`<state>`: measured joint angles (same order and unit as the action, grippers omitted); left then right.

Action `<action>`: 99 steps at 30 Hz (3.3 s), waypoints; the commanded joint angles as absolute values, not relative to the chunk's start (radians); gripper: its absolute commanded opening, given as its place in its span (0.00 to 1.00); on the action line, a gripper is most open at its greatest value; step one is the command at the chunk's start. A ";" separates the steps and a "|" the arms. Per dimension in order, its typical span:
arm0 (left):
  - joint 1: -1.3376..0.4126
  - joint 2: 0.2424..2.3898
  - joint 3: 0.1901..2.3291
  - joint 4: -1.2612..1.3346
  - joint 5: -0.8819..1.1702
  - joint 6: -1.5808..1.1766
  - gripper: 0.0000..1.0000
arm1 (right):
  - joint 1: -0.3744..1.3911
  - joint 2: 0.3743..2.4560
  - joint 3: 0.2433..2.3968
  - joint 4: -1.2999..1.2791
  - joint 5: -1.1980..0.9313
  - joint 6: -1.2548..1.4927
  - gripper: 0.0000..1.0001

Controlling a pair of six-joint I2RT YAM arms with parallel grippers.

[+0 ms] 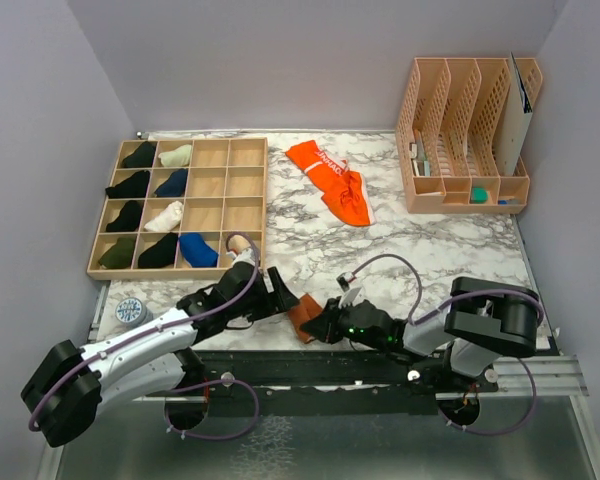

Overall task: Roll the underwear
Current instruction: Roll the underwear to the center of the board.

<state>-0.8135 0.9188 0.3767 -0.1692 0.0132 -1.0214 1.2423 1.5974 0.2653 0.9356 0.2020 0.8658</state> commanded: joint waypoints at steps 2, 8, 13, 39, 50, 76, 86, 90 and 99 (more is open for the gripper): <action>-0.813 0.937 0.307 0.008 0.152 -0.939 0.79 | 1.189 1.681 0.105 1.139 0.111 1.054 0.17; -0.815 0.988 0.259 0.141 0.201 -0.980 0.79 | 1.172 1.749 0.109 1.178 0.083 1.083 0.18; -0.816 1.033 0.262 0.171 0.191 -0.988 0.77 | 1.161 1.768 0.110 1.175 0.078 1.106 0.19; -0.882 1.322 0.334 0.084 0.029 -1.015 0.33 | 1.156 1.386 0.237 0.547 0.139 0.874 0.61; -0.882 1.263 0.346 0.048 0.021 -1.023 0.33 | 1.229 1.251 0.475 0.097 0.278 0.599 0.68; -0.882 1.134 0.338 0.008 0.023 -1.085 0.53 | 1.420 1.660 0.650 -0.075 0.587 0.741 0.27; -0.881 1.007 0.232 0.164 0.059 -1.092 0.78 | 1.275 1.432 0.193 0.758 0.199 0.897 0.28; -0.882 1.036 0.177 0.306 0.140 -1.094 0.78 | 1.226 1.421 0.067 0.948 0.155 1.009 0.29; -0.888 1.123 0.183 0.413 0.202 -1.068 0.78 | 1.173 1.459 -0.051 1.115 0.161 1.162 0.33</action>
<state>-0.8795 1.0801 0.1955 0.3199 0.1455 -1.0847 1.1889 1.4296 0.0162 1.0702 0.1986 1.0737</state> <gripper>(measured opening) 0.780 0.321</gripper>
